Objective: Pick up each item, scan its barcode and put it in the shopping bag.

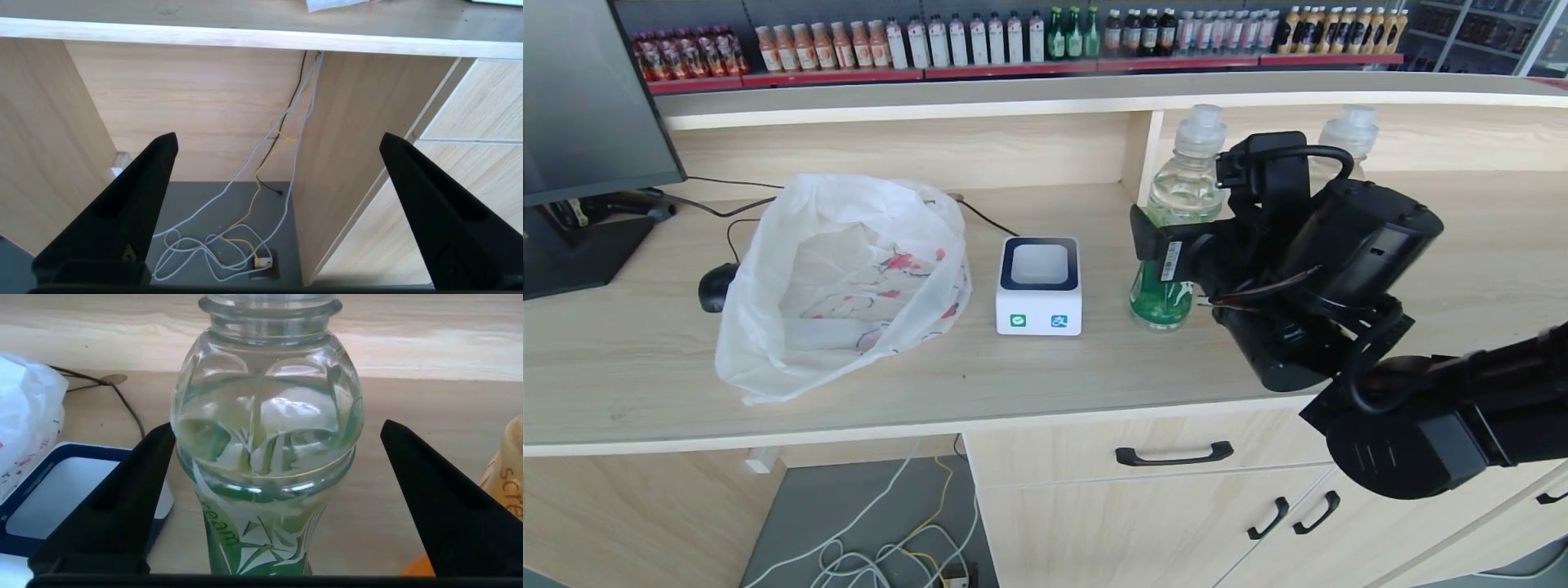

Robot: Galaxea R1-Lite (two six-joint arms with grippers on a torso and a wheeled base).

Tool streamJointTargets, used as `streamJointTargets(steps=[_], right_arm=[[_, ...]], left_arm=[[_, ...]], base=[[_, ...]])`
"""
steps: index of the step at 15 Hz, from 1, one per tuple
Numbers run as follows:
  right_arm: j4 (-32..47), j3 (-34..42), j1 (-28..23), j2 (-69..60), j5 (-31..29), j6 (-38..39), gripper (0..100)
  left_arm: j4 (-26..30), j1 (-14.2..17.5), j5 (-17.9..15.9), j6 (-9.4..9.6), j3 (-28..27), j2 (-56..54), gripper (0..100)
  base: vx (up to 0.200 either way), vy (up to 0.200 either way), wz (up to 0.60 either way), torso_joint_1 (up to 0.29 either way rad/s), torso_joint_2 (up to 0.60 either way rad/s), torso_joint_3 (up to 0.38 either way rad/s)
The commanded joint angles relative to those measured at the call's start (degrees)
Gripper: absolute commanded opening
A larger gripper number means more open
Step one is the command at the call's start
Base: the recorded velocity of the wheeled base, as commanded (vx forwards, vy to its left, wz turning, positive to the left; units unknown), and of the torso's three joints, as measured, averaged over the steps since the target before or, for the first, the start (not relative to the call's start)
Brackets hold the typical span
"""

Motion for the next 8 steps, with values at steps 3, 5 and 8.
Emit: streamJointTargets(steps=[3,5,8], right_arm=[[0.0,-2.0,-0.6,2.2,0.1,0.9,100],[0.0,-3.4,-0.6,3.1,0.3,1.0,100],[0.0,-4.8,-0.6,3.6,1.7,1.0,100]], left_arm=[[0.0,0.0,0.0,-0.01,0.0,0.0,100],[0.0,0.0,0.0,-0.01,0.0,0.0,100],[0.1,0.0,0.0,-0.01,0.0,0.0,100]], base=[[0.0,0.0,0.0,0.0,0.0,0.0],[0.0,0.0,0.0,0.0,0.0,0.0],[0.0,0.0,0.0,0.0,0.0,0.0]])
